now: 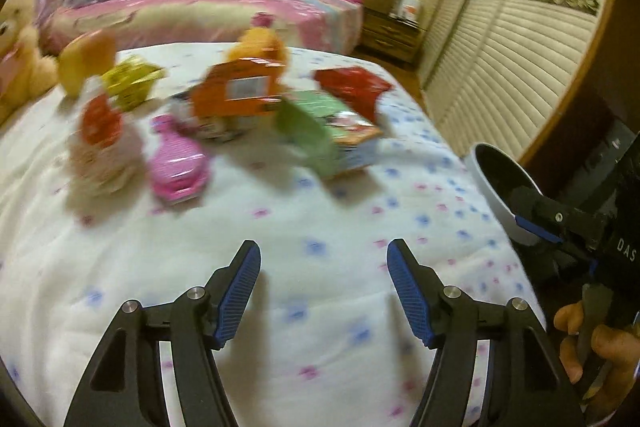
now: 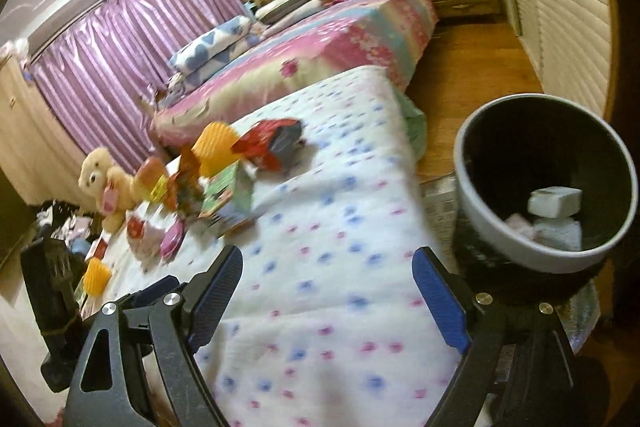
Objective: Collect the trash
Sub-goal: 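Move both grippers back to the bed toward the tissue and milk carton, then grasp the white tissue with left gripper while right gripper grasps green milk carton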
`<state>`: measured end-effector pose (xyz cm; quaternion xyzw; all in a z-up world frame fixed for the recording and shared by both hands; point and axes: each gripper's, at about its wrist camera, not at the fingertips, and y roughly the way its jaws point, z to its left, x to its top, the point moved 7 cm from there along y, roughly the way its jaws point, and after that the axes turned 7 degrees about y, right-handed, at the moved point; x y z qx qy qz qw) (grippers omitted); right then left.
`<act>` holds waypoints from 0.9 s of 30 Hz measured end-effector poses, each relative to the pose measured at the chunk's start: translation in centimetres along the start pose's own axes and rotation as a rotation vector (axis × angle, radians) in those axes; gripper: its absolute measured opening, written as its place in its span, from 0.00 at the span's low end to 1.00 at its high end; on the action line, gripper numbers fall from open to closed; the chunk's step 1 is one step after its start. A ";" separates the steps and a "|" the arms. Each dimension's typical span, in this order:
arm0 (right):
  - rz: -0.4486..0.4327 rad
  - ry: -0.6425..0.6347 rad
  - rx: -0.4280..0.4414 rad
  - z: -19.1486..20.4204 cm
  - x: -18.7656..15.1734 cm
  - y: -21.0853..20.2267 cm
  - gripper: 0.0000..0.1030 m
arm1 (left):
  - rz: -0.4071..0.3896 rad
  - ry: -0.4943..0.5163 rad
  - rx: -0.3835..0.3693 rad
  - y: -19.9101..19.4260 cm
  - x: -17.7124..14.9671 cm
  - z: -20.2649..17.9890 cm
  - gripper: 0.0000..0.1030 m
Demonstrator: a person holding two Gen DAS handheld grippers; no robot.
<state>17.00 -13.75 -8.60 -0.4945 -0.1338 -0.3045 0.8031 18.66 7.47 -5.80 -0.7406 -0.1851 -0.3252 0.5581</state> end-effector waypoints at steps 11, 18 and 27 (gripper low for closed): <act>0.076 -0.107 0.030 5.2 -2.2 4.0 0.86 | -0.015 -0.111 0.088 -2.6 -0.9 6.2 0.67; 0.106 -0.148 0.030 7.2 -2.3 6.0 0.86 | -0.017 -0.151 0.142 -3.0 -0.4 9.4 0.69; 0.116 -0.188 0.022 8.8 -1.3 8.4 0.86 | -0.021 -0.154 0.200 -2.3 1.6 12.6 0.73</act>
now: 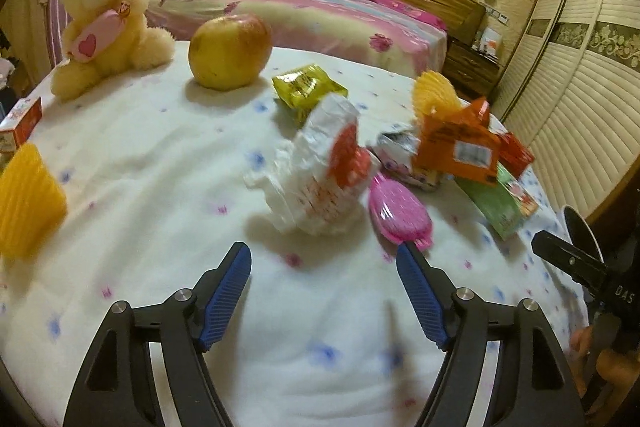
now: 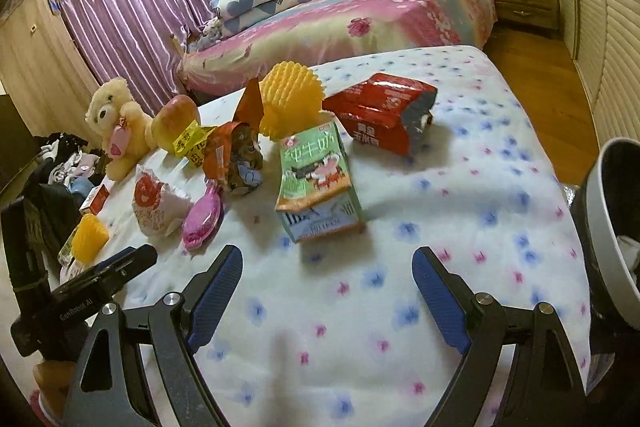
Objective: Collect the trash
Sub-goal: 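Grasp the white tissue with left gripper while right gripper grasps green milk carton, then carry the white tissue and green milk carton over the trash bin with both grippers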
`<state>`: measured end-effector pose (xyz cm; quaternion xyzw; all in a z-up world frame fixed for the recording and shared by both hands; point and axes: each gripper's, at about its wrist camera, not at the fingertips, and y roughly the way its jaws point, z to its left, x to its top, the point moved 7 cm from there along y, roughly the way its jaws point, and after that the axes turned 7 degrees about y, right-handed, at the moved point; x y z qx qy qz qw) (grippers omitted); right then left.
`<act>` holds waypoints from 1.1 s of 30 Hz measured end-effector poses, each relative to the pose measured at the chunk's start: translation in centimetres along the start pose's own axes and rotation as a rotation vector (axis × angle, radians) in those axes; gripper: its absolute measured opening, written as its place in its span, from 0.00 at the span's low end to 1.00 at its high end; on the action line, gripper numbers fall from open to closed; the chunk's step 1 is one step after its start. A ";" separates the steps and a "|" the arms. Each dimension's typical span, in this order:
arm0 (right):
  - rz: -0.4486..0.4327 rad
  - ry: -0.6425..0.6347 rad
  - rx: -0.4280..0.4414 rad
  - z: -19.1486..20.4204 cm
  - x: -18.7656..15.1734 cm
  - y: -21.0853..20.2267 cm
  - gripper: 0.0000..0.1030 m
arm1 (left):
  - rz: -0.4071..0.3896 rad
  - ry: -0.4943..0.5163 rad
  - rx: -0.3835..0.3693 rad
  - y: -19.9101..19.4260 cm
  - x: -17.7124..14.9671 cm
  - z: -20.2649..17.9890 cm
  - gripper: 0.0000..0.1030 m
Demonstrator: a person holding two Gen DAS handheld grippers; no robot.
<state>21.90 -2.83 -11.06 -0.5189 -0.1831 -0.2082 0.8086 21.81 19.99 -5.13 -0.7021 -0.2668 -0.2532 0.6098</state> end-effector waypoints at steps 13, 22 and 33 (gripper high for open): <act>0.047 -0.039 -0.021 0.8 2.0 4.2 0.85 | 0.029 0.042 0.028 3.9 2.2 0.4 0.61; 0.024 -0.080 -0.026 1.1 2.0 4.1 0.49 | 0.026 0.010 -0.039 3.4 1.4 0.8 0.23; -0.022 -0.044 -0.007 -0.5 0.1 -0.4 0.49 | -0.001 0.041 -0.137 -0.4 -0.7 -2.7 0.22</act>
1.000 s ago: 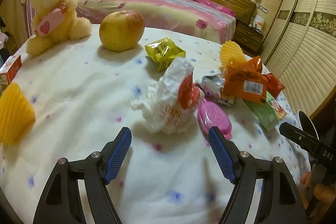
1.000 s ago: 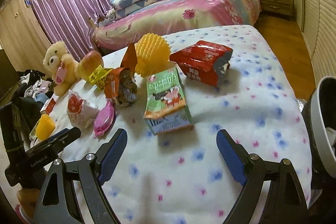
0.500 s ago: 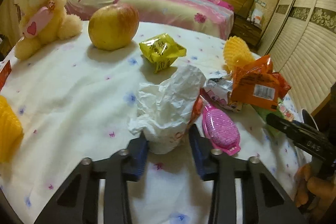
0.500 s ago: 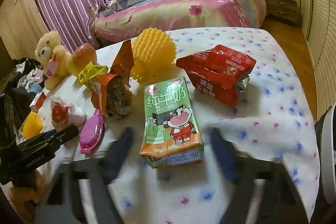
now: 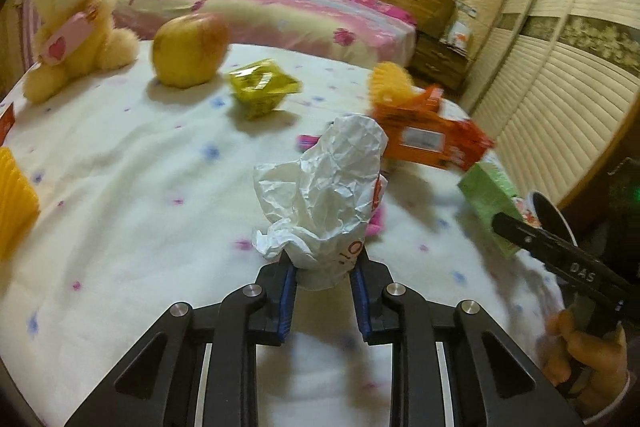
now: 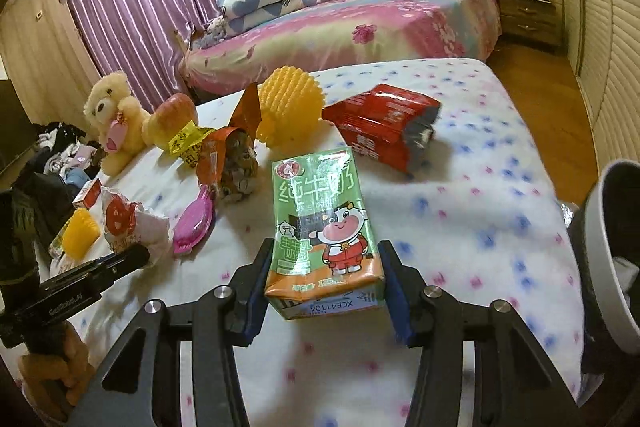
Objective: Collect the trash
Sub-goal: 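Carry the white tissue and green milk carton over the trash bin with both grippers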
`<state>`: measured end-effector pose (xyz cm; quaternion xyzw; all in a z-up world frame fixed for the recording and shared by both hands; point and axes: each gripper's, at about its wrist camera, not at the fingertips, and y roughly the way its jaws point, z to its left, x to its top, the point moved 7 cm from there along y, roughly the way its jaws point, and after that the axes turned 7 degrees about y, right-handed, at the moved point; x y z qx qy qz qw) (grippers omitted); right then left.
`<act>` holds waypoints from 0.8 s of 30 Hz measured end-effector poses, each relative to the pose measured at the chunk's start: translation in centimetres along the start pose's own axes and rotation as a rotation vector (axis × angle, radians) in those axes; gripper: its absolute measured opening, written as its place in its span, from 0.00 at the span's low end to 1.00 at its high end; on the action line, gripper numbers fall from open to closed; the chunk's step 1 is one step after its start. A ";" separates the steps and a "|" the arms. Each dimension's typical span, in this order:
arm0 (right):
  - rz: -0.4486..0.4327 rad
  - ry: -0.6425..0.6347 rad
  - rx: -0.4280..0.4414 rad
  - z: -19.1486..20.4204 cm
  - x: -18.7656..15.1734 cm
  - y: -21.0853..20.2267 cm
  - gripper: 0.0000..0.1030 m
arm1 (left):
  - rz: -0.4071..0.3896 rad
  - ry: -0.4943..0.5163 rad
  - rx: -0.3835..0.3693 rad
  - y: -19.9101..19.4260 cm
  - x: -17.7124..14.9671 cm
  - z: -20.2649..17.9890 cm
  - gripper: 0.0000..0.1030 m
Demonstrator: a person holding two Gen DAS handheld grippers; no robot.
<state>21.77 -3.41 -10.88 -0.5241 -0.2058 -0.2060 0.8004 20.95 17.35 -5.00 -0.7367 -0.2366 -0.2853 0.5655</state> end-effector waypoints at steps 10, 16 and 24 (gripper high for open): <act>-0.034 0.031 -0.013 -2.2 -1.0 -3.4 0.49 | 0.018 0.104 -0.108 0.0 -0.5 -5.7 0.22; -0.054 0.062 -0.036 -4.4 -1.2 -5.1 0.49 | 0.044 0.161 -0.149 1.4 -0.5 -8.7 0.22; -0.086 0.121 -0.067 -7.6 -1.6 -7.4 0.49 | 0.077 0.211 -0.212 3.2 -0.4 -13.0 0.22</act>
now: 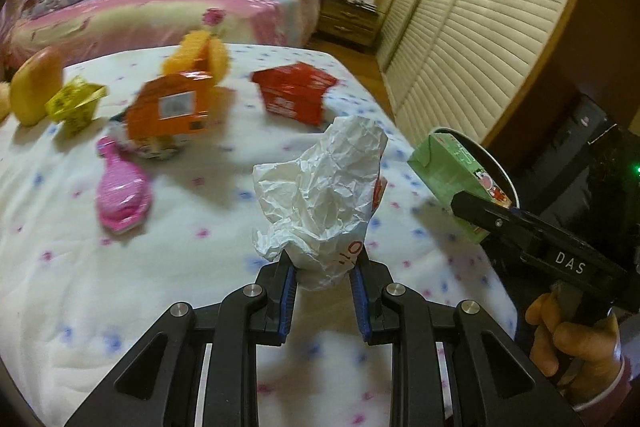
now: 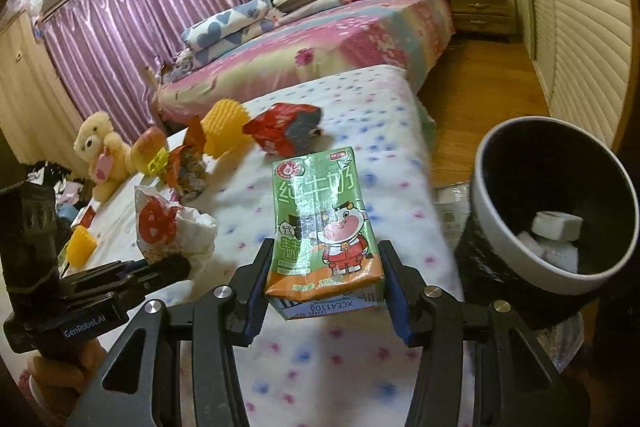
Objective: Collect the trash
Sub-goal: 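Carry the white tissue and green milk carton over the trash bin with both grippers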
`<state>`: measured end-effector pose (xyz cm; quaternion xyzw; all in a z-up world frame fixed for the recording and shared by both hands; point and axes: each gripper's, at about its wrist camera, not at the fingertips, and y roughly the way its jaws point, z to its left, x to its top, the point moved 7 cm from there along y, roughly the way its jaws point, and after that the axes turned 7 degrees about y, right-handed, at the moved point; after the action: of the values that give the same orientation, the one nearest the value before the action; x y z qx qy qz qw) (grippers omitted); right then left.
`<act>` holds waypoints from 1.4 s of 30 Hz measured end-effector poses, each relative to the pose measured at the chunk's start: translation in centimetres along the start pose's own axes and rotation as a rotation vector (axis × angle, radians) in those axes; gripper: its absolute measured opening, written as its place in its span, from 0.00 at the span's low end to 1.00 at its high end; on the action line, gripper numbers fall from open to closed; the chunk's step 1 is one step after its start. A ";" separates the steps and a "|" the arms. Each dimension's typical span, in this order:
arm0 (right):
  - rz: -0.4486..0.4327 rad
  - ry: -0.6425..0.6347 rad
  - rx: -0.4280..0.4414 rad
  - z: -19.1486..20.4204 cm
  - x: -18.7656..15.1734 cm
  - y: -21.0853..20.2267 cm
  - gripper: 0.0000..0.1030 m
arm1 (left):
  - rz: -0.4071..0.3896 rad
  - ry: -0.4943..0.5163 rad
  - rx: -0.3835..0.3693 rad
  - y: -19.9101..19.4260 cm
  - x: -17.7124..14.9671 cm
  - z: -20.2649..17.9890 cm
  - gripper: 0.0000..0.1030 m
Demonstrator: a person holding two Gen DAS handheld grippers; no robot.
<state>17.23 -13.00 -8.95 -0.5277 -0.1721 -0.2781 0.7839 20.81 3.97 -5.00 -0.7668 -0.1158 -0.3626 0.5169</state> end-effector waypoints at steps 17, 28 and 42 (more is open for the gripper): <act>-0.048 0.098 -0.074 -6.4 0.7 -3.2 0.49 | 0.049 0.090 -0.092 5.6 2.3 -5.5 0.22; -0.069 0.155 -0.113 -10.2 1.2 -4.6 0.49 | 0.067 0.162 -0.130 7.9 3.6 -9.0 0.22; -0.100 0.207 -0.156 -14.0 2.2 -5.8 0.49 | 0.086 0.207 -0.144 11.0 5.0 -12.1 0.22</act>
<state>15.04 -28.16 -8.90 -0.5462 -0.0942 -0.3824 0.7393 25.13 -12.42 -6.93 -0.7647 -0.0026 -0.4244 0.4849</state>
